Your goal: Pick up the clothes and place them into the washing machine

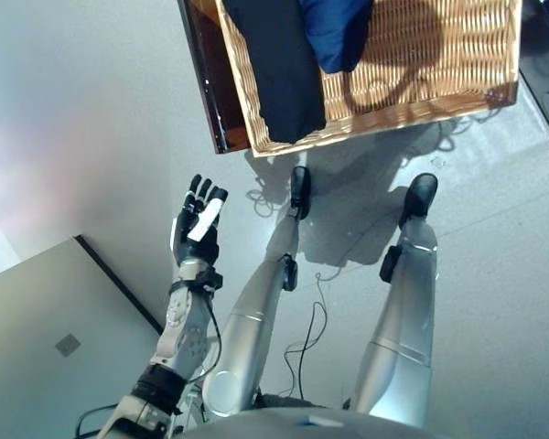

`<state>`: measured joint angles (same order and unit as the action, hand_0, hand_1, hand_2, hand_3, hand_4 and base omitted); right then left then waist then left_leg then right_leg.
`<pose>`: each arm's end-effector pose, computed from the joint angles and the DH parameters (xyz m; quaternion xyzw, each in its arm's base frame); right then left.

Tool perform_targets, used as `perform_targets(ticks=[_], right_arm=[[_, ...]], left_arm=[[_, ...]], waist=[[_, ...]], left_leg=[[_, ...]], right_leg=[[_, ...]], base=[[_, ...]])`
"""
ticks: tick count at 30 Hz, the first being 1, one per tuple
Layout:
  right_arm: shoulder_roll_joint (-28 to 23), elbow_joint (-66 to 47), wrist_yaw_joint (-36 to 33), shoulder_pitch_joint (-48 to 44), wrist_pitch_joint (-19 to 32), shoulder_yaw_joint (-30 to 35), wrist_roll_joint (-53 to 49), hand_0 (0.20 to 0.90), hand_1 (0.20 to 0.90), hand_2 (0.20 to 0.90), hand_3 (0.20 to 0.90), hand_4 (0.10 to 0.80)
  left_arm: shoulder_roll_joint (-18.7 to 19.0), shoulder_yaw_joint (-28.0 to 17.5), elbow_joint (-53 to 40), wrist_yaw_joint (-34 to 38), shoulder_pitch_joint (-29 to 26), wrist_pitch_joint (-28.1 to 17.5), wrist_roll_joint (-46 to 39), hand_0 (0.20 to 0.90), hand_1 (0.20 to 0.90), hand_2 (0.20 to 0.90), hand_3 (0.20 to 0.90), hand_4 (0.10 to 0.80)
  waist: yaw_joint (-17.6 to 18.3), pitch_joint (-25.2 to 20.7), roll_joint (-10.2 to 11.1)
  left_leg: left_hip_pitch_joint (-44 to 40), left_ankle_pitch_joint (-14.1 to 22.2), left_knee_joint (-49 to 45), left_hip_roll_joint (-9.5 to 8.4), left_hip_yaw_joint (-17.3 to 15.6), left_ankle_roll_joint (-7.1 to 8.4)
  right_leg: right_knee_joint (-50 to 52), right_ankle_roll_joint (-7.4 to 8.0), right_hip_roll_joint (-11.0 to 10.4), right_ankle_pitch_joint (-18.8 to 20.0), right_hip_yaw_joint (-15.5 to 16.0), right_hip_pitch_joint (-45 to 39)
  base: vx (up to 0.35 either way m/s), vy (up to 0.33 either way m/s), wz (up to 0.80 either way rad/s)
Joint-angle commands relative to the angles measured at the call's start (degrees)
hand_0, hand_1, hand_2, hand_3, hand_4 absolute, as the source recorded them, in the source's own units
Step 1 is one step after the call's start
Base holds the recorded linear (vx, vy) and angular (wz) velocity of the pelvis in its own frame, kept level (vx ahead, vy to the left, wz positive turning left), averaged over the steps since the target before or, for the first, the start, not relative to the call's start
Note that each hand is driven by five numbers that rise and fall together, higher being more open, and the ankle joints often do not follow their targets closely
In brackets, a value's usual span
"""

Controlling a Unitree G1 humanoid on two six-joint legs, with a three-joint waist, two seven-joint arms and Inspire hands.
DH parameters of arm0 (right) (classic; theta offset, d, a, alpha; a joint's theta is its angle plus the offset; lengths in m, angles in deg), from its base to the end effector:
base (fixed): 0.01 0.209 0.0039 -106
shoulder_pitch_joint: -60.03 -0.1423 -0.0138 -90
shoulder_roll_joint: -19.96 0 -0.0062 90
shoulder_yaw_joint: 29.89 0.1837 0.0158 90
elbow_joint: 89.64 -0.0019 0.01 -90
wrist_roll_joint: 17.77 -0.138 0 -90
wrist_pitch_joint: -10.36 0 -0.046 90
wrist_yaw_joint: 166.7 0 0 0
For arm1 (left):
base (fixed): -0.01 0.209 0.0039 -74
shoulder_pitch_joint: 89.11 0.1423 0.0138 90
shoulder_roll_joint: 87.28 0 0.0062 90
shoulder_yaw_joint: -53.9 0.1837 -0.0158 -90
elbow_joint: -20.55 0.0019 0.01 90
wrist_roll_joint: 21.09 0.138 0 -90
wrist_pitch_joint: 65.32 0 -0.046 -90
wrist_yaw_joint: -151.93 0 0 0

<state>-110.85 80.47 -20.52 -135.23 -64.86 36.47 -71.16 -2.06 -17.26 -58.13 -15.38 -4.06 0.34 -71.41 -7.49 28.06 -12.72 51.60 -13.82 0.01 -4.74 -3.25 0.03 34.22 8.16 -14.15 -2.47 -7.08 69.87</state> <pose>0.2719 -0.3316 0.4287 0.2155 -0.3753 -0.4718 0.7682 0.2104 0.1384 0.0307 -0.3300 -0.0320 0.0575 0.9417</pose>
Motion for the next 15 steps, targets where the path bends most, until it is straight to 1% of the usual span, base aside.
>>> perform_targets(ticks=[1, 2, 3, 5, 9, 14, 15], right_arm=[[-8.0, -3.0, -1.7, -8.2, 3.0, -13.0, 6.2, 0.249, 0.249, 0.249, 0.249, 0.335], [-8.0, -2.9, -1.7, -8.3, 3.0, -13.1, 6.2, 0.345, 0.345, 0.345, 0.345, 0.404], [-7.4, -1.3, -2.6, -8.7, 1.9, -13.4, 7.2, 0.900, 0.900, 0.900, 0.900, 0.800], [-6.6, -0.8, -2.4, -8.2, 1.0, -13.5, 8.3, 0.900, 0.900, 0.900, 0.900, 0.800], [-6.0, -0.5, -2.4, -7.0, 0.9, -12.6, 8.4, 0.900, 0.900, 0.900, 0.900, 0.800], [-5.0, -0.5, -3.6, -5.3, 1.1, -10.7, 8.6, 0.900, 0.900, 0.900, 0.900, 0.800], [-4.6, -0.4, -5.0, -4.7, 1.0, -10.1, 9.5, 0.900, 0.900, 0.900, 0.900, 0.800]], left_arm=[[3.7, -3.0, -4.3, 1.6, 2.1, -4.7, 1.5, 0.900, 0.900, 0.900, 0.900, 0.800], [3.7, -3.0, -4.3, 1.6, 2.1, -4.7, 1.6, 0.900, 0.900, 0.900, 0.900, 0.800], [4.0, -3.0, -4.2, 1.9, 2.0, -4.6, 1.8, 0.900, 0.900, 0.900, 0.900, 0.800], [3.8, -3.2, -4.3, 2.2, 1.9, -4.7, 1.8, 0.900, 0.900, 0.900, 0.900, 0.800], [4.0, -3.8, -4.2, 2.4, 1.7, -4.8, 1.8, 0.900, 0.900, 0.900, 0.900, 0.800], [4.4, -3.8, -4.1, 2.8, 1.8, -4.8, 1.8, 0.900, 0.900, 0.900, 0.900, 0.800], [4.5, -3.7, -4.0, 2.9, 1.6, -4.6, 2.1, 0.900, 0.900, 0.900, 0.900, 0.800]], waist=[[-0.6, 0.0, -4.2], [-0.6, 0.0, -4.2], [-0.6, 0.2, -4.0], [-0.6, 0.3, -3.9], [-0.6, 0.5, -3.8], [-0.5, 0.7, -3.7], [-0.4, 0.8, -3.7]], left_leg=[[1.6, 8.8, -8.9, 2.65, -1.8, 4.48], [1.6, 8.7, -8.9, 2.65, -1.8, 4.49], [1.6, 8.7, -8.8, 2.56, -1.8, 4.47], [1.5, 8.6, -8.5, 2.53, -1.8, 4.41], [1.3, 8.6, -8.3, 2.49, -1.7, 4.31], [0.5, 8.5, -8.0, 2.25, -1.7, 4.04], [0.3, 8.6, -8.1, 2.12, -1.6, 3.97]], right_leg=[[-0.5, -1.68, 4.1, -3.4, 0.9, -3.2], [-0.5, -1.69, 4.1, -3.4, 0.9, -3.1], [-0.5, -1.77, 4.3, -3.3, 1.0, -3.1], [-0.6, -1.84, 4.4, -3.3, 1.1, -3.2], [-1.0, -1.96, 4.7, -3.0, 1.3, -3.7], [-1.9, -1.92, 4.7, -2.6, 1.6, -4.7], [-2.1, -1.93, 4.7, -2.5, 1.7, -5.1]], base=[[0.003, -0.008, 0.04], [0.000, 0.000, 0.00], [0.000, 0.000, 0.00], [0.000, 0.000, 0.00], [0.000, 0.000, 0.00], [-0.003, 0.007, 0.00], [-0.020, 0.043, -0.03]])
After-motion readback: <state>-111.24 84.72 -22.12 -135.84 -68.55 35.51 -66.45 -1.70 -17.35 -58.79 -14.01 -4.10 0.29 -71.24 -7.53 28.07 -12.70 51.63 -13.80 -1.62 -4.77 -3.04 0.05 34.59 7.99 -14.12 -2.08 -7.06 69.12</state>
